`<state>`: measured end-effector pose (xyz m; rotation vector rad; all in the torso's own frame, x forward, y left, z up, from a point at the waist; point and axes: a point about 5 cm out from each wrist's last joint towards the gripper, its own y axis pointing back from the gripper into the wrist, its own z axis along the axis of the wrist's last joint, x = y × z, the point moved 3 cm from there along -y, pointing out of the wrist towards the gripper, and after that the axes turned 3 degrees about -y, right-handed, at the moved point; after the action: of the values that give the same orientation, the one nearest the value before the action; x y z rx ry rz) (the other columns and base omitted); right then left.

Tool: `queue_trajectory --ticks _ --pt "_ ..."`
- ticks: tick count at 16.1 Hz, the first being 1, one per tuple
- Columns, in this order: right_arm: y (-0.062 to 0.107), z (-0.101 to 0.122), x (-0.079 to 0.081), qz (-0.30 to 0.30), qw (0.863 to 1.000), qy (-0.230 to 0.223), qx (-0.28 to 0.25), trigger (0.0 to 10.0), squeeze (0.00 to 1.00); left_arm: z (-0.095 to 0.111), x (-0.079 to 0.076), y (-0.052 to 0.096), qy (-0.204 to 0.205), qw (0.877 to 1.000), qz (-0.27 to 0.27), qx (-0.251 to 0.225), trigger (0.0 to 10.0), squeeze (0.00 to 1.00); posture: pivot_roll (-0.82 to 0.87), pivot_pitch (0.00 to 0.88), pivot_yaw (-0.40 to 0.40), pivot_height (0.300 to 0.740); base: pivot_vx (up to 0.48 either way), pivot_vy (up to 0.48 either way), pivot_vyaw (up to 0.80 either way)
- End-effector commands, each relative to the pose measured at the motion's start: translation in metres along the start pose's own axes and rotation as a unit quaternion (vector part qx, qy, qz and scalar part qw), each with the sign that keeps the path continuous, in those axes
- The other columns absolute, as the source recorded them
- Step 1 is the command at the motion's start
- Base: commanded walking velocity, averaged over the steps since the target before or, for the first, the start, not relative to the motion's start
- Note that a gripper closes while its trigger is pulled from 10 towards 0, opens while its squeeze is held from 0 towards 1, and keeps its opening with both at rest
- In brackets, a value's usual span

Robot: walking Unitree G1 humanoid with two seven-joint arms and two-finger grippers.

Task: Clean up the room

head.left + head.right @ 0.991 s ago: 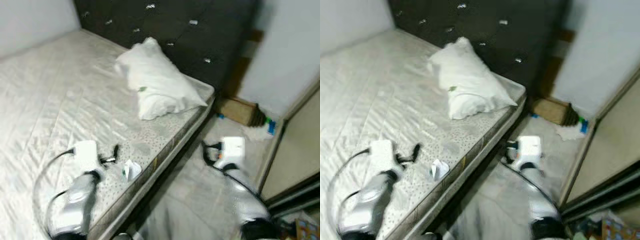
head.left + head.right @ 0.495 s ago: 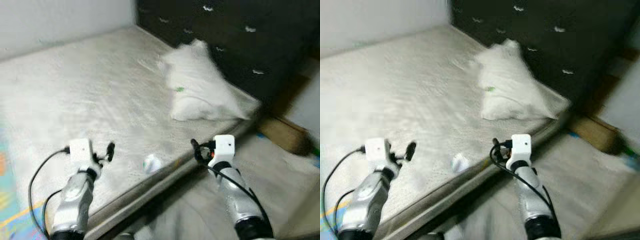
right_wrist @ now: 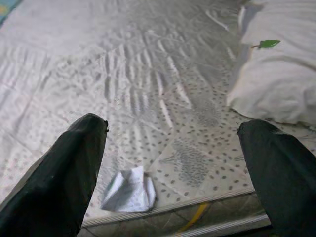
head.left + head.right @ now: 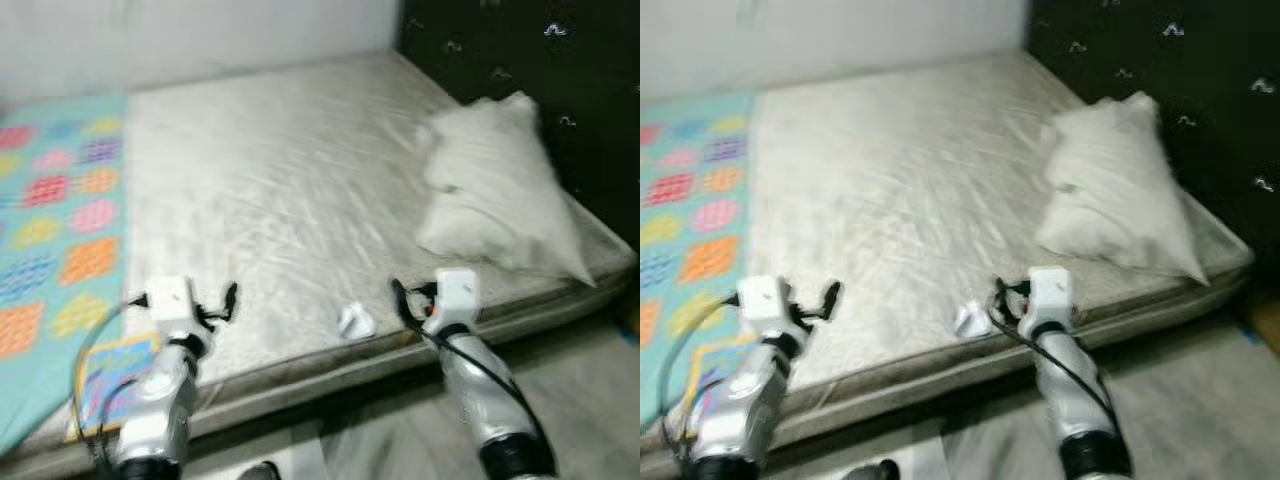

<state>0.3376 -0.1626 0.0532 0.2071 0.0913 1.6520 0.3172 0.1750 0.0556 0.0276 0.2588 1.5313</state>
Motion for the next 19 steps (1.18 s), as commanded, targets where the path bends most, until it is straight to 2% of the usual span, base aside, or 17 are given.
queue_trajectory --ticks 1,7,8,10,11,13,16,17,19 --pt "-0.002 0.001 0.005 0.007 1.000 -0.007 -0.001 10.0 0.00 -0.001 0.009 0.001 -0.006 1.000 0.012 0.004 10.0 0.00 0.04 0.116 -0.026 0.740 0.000 0.000 0.80" --pt "-0.002 0.005 0.005 0.010 1.000 -0.008 -0.010 10.0 0.00 0.000 0.009 0.001 -0.007 1.000 0.010 0.003 10.0 0.00 0.04 0.111 -0.028 0.740 0.000 0.000 0.80" --pt "-0.002 0.007 0.005 0.007 1.000 -0.008 -0.015 10.0 0.00 0.001 0.009 0.001 -0.008 1.000 0.011 0.000 10.0 0.00 0.04 0.111 -0.028 0.740 0.000 0.000 0.00" --pt "-0.001 0.015 -0.001 -0.012 1.000 -0.003 -0.025 10.0 0.00 0.009 0.017 0.005 -0.037 0.999 0.035 -0.015 10.0 0.00 0.04 0.117 -0.025 0.740 0.000 0.000 0.00" --pt "0.000 0.018 -0.003 -0.022 0.999 0.001 -0.035 10.0 0.00 0.011 0.019 0.008 -0.051 0.998 0.031 -0.019 10.0 0.00 0.04 0.117 -0.025 0.740 0.000 0.000 0.00" --pt "0.008 0.029 -0.002 -0.018 0.995 -0.025 -0.097 10.0 0.00 0.012 0.022 0.016 -0.066 0.997 0.013 -0.025 10.0 0.00 0.04 0.123 -0.026 0.740 0.000 0.000 0.00" --pt "0.014 0.034 -0.009 -0.015 0.994 -0.043 -0.096 10.0 0.00 0.011 0.031 0.022 -0.054 0.998 0.026 -0.023 10.0 0.00 0.04 0.132 -0.031 0.740 0.000 0.000 0.00" --pt "0.012 0.025 -0.015 -0.037 0.996 -0.040 -0.072 10.0 0.00 0.009 0.025 0.020 -0.056 0.998 0.014 -0.018 10.0 0.00 0.04 0.134 -0.033 0.740 0.000 0.000 0.00" --pt "0.012 0.023 -0.012 -0.030 0.996 -0.038 -0.069 10.0 0.00 0.010 0.019 0.019 -0.066 0.998 -0.001 -0.019 10.0 0.00 0.04 0.135 -0.030 0.740 0.000 0.000 0.00"
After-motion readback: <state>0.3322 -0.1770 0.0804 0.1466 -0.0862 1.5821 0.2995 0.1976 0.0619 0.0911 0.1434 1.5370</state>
